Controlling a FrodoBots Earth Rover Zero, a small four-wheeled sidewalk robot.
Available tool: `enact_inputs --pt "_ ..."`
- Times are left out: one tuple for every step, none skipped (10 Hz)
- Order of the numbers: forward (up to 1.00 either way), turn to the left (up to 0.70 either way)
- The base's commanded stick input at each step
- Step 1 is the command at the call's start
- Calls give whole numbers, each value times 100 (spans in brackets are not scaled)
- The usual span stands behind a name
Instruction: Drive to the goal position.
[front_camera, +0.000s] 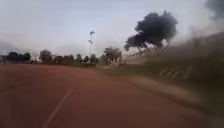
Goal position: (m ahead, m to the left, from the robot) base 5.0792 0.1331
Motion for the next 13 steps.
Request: enact_inputs --pt "70 0" --pt "70 0" --pt "70 0" --pt "70 0" --pt "70 0" --pt "70 0" --pt "70 0" --pt "70 0" --pt "70 0" --pt "70 0" --pt "70 0" --pt "70 0" --pt "70 0"
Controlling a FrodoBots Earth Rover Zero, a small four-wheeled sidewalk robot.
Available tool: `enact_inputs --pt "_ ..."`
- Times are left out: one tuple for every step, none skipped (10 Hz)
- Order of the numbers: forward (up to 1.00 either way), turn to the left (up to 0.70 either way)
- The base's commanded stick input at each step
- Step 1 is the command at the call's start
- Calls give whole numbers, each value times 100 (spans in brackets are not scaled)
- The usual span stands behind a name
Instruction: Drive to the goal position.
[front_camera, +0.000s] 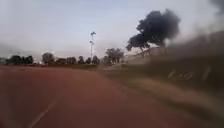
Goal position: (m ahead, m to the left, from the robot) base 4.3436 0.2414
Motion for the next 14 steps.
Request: enact_inputs --pt "70 0" --pt "70 0" --pt "70 0" --pt "70 0" --pt "70 0" --pt "70 0" --pt "70 0" --pt "70 0" --pt "70 0" --pt "70 0" --pt "70 0" --pt "70 0" --pt "70 0" --pt "70 0"
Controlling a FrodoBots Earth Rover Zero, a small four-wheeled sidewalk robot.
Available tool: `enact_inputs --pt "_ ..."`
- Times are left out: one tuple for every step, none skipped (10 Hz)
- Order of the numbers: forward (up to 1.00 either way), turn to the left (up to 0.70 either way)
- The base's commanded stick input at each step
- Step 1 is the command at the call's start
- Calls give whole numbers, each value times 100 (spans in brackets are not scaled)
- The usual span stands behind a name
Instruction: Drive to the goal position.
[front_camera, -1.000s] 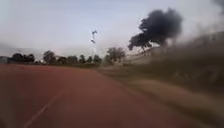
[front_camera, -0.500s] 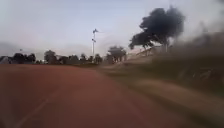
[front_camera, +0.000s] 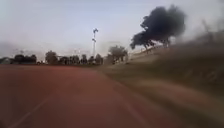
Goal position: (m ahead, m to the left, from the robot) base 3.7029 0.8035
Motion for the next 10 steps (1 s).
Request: enact_inputs --pt "70 0" --pt "70 0" --pt "70 0" --pt "70 0" --pt "70 0" --pt "70 0" --pt "70 0" --pt "70 0" --pt "70 0" --pt "70 0"
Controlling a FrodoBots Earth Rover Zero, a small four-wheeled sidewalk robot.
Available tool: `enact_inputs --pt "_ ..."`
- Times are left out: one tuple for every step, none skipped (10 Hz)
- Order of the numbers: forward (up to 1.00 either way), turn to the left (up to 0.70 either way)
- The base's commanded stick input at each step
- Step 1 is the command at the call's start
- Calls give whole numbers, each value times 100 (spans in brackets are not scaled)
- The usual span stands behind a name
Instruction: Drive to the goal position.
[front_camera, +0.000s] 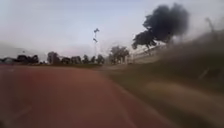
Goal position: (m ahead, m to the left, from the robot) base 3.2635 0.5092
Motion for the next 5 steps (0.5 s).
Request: enact_inputs --pt "70 0" --pt "70 0" --pt "70 0" --pt "70 0" --pt "70 0"
